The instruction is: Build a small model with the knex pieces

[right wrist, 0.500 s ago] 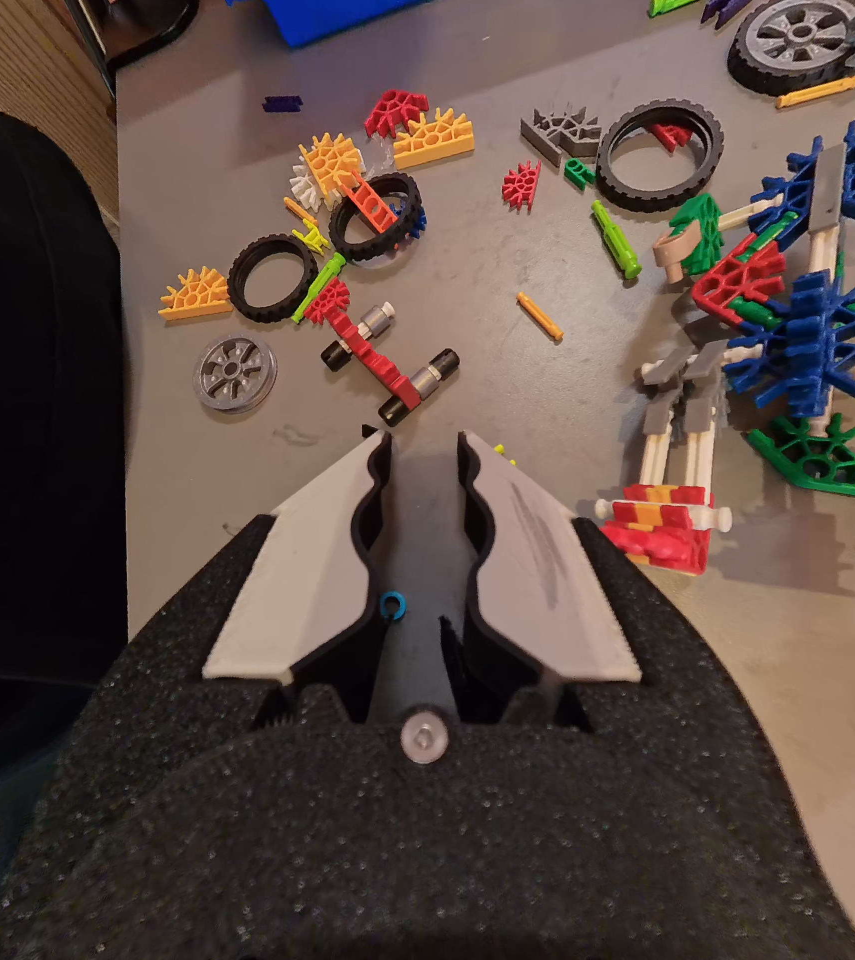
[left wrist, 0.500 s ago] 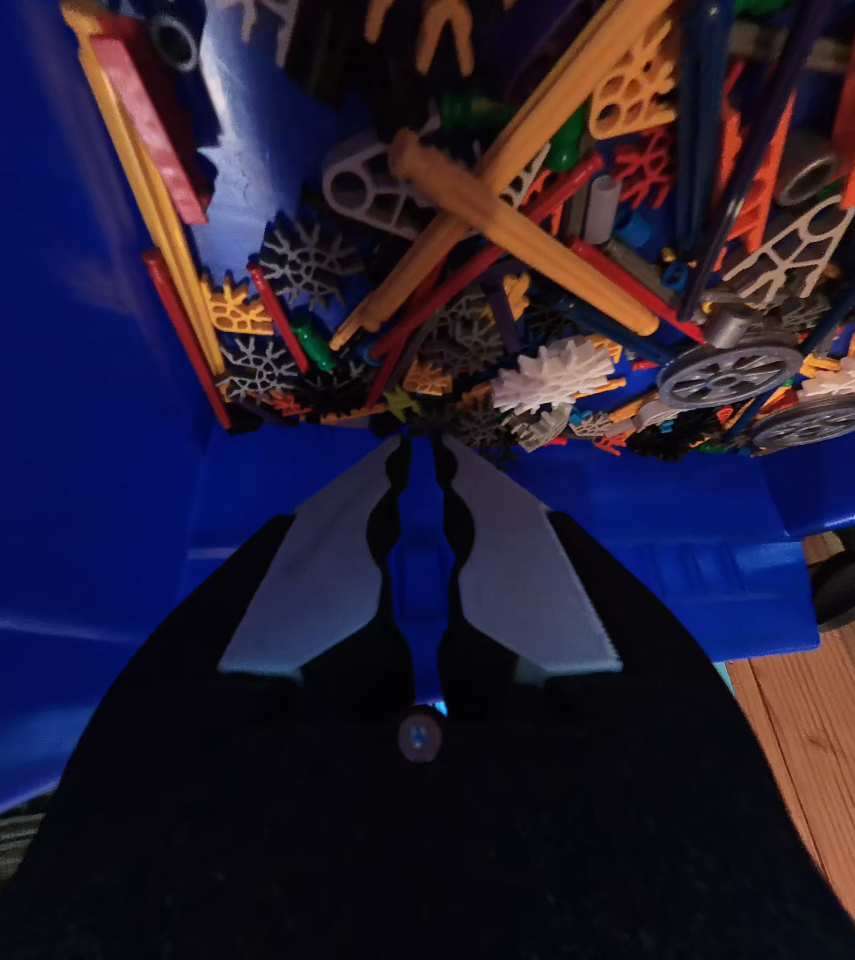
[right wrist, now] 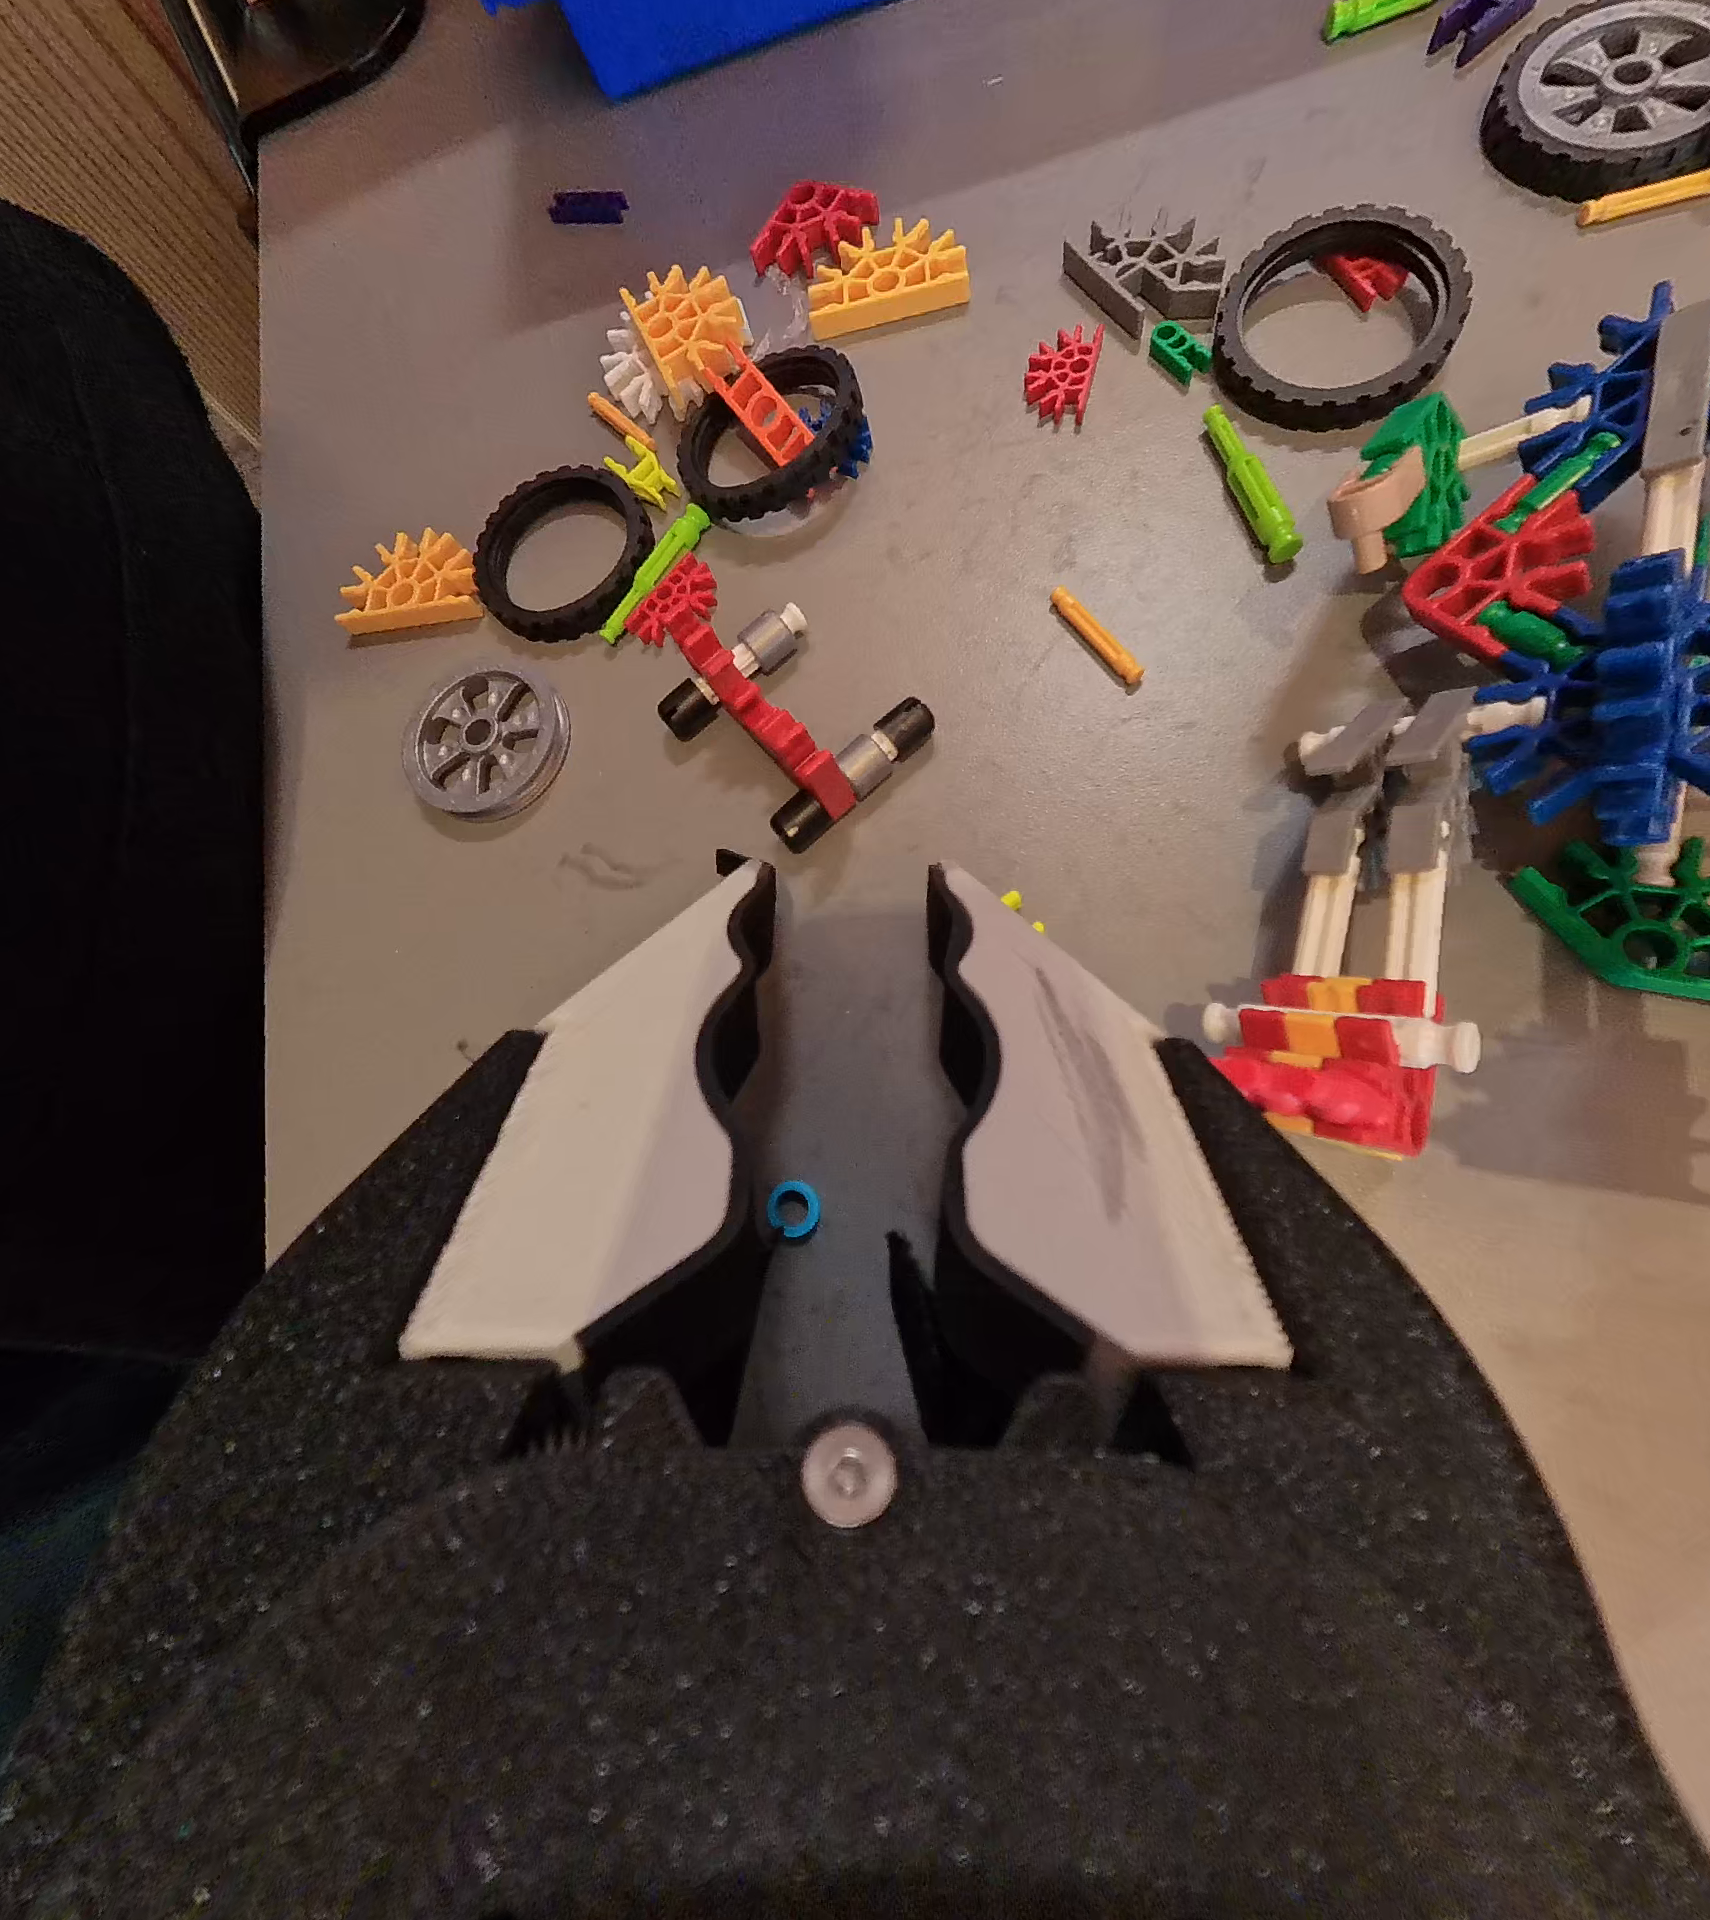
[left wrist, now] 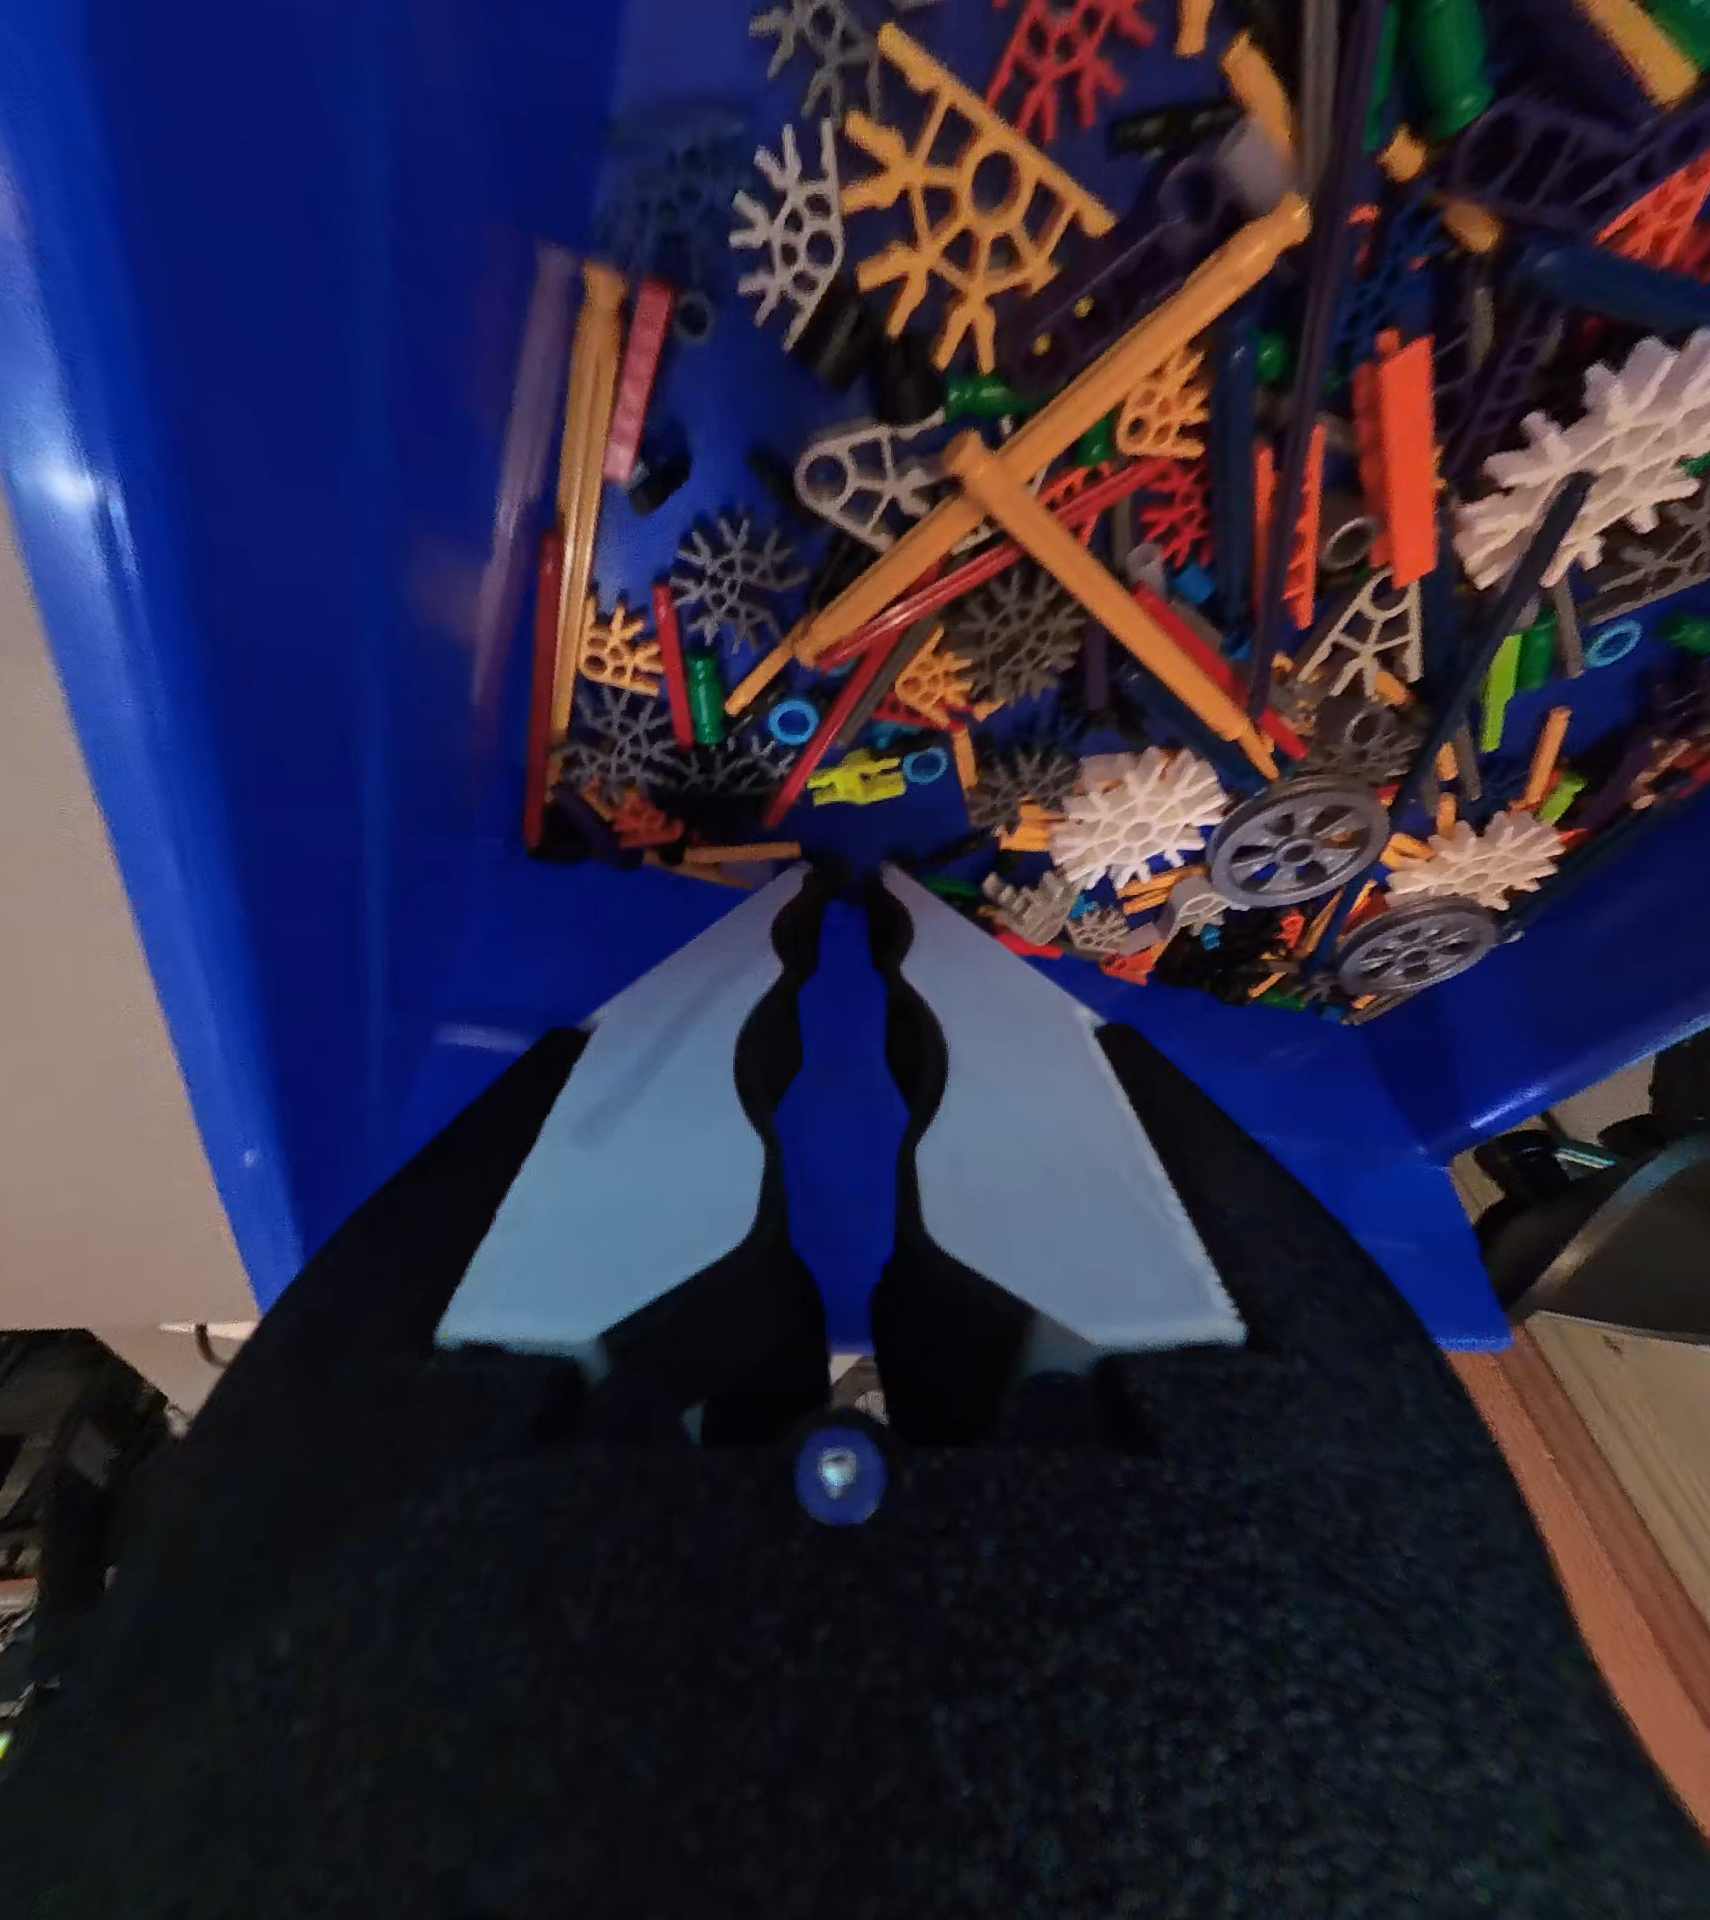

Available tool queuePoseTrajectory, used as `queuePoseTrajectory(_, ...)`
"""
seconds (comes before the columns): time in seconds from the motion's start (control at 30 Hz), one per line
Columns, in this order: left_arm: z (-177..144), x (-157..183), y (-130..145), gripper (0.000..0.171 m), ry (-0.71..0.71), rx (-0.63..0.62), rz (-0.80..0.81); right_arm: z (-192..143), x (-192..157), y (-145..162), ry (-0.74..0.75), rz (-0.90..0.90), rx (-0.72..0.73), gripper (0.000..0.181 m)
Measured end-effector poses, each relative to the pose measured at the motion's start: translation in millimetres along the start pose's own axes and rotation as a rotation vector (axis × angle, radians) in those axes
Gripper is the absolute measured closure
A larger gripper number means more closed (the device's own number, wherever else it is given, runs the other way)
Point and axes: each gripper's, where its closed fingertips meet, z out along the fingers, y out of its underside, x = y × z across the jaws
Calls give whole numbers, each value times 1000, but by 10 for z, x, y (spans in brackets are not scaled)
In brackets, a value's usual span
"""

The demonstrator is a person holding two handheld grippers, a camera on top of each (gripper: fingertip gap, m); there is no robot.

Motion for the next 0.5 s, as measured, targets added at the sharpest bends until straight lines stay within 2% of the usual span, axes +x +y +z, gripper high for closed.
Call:
queuePoseTrajectory(0.1, 67, 9, 130, 162, -19, -80, 26, -1, -2, 0, 0, -1, 0, 151)
queuePoseTrajectory(0.5, 333, -24, 237, 154, -117, -274, 57, 2, -1, 3, 16, -19, -1, 151)
